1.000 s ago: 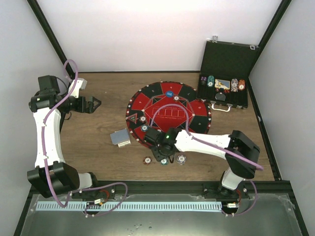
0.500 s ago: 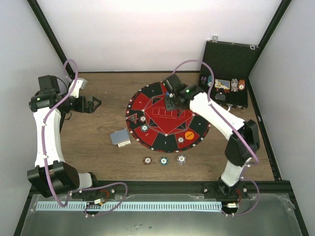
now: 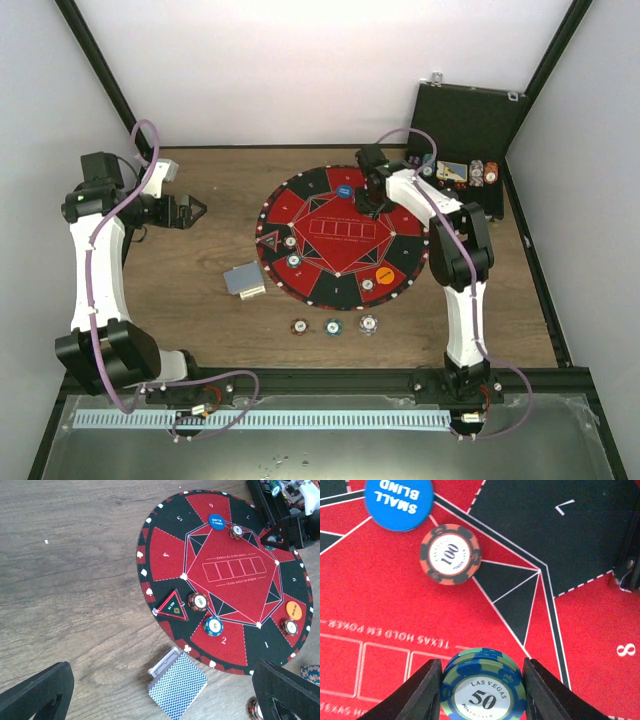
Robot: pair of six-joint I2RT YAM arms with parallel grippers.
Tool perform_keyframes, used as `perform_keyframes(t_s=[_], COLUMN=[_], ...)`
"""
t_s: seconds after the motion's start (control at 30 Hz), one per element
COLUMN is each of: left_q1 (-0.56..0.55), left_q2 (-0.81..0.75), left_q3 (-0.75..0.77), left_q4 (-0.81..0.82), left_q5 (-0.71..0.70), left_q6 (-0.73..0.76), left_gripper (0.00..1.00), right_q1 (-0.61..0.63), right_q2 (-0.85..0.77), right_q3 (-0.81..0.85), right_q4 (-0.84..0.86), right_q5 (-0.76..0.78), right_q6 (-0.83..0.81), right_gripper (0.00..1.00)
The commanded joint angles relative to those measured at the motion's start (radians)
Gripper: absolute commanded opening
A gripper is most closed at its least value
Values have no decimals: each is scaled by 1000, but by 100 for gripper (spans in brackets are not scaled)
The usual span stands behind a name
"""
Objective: Distribute texas hold em gaming equipment
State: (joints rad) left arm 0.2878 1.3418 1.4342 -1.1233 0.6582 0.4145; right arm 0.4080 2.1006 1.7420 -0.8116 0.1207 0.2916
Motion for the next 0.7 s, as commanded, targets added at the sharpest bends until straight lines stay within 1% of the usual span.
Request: perform_keyframes(t_s=[0.0, 0.3, 0.47, 0.67], left_q1=[4, 5, 5, 4], left_q2=[14, 18, 27, 36], left_q3=[11, 8, 10, 6], left_q4=[17, 16, 19, 26], left_q5=[21, 19, 16, 21], left_q6=[-6, 11, 11, 9], left_gripper=[100, 100, 100, 100], right_q1=[-32, -84, -108, -108], right_q2=[52, 170, 205, 236], right_q3=[76, 184, 199, 210], right_q4=[44, 39, 50, 57], right_q5=[-39, -60, -90, -95], right_q6=[-30, -52, -42, -45], right_gripper=[29, 29, 29, 29])
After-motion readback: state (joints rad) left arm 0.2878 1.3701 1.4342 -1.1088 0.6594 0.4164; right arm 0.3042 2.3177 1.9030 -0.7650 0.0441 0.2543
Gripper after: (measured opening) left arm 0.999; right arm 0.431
